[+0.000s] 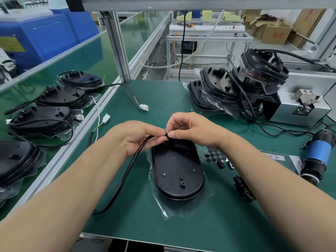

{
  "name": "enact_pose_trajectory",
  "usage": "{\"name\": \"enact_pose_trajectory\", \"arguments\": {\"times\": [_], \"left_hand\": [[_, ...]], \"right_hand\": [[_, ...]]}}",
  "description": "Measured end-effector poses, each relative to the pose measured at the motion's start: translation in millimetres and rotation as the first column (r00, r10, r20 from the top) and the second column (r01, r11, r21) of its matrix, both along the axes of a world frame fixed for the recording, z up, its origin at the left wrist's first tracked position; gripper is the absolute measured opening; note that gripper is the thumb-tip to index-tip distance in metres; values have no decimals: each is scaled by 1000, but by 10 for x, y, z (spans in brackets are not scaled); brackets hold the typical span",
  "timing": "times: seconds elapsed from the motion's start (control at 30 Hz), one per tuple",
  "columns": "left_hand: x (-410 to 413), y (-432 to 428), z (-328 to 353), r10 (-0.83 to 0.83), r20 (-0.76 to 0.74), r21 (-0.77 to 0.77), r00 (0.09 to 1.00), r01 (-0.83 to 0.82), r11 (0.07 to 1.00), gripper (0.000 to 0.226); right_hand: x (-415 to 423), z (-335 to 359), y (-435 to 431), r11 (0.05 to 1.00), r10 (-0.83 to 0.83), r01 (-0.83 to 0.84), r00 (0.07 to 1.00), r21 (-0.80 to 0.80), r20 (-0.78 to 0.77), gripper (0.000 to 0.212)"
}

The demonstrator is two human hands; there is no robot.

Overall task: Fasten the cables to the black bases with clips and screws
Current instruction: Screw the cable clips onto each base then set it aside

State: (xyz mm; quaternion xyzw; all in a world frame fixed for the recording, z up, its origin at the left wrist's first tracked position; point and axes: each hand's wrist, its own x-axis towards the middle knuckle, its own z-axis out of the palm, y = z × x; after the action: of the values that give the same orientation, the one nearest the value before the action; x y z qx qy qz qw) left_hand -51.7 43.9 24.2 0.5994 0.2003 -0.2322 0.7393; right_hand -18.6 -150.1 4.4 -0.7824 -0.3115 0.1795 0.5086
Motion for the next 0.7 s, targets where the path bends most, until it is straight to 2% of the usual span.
{"name": "enact_pose_trajectory", "arguments": {"times": [0.1, 0.23, 0.37, 0.47, 0.57, 0.63, 0.7], "left_hand": [[-25, 12, -3, 9, -2, -16, 1000, -9, 1000, 8], [-22, -6, 51, -18, 74, 69, 997, 13, 998, 11], [-4, -25, 79, -76, 144, 205, 987, 45, 978, 12], [76, 39, 20, -135, 216, 376, 967, 45, 925, 6], [143, 122, -127, -171, 325, 505, 930, -18, 863, 8], [91, 128, -261, -367, 277, 611, 888, 133, 781, 22], [39, 111, -359, -456, 260, 642, 851, 200, 740, 27]], "right_hand": [[-1, -25, 2, 1000, -21, 21, 1000, 8, 12, 14], [20, -17, 57, 999, -43, 44, 998, -28, 35, 21], [60, 37, 62, 992, -43, 52, 996, -117, 74, 12], [96, 61, 37, 983, -56, 73, 993, -166, 105, 7], [104, 43, 43, 992, -114, 112, 993, -65, -21, 6], [127, 39, 46, 990, -141, 140, 982, -12, -122, 7], [174, 48, 57, 988, -154, 154, 971, -13, -183, 11]]}}
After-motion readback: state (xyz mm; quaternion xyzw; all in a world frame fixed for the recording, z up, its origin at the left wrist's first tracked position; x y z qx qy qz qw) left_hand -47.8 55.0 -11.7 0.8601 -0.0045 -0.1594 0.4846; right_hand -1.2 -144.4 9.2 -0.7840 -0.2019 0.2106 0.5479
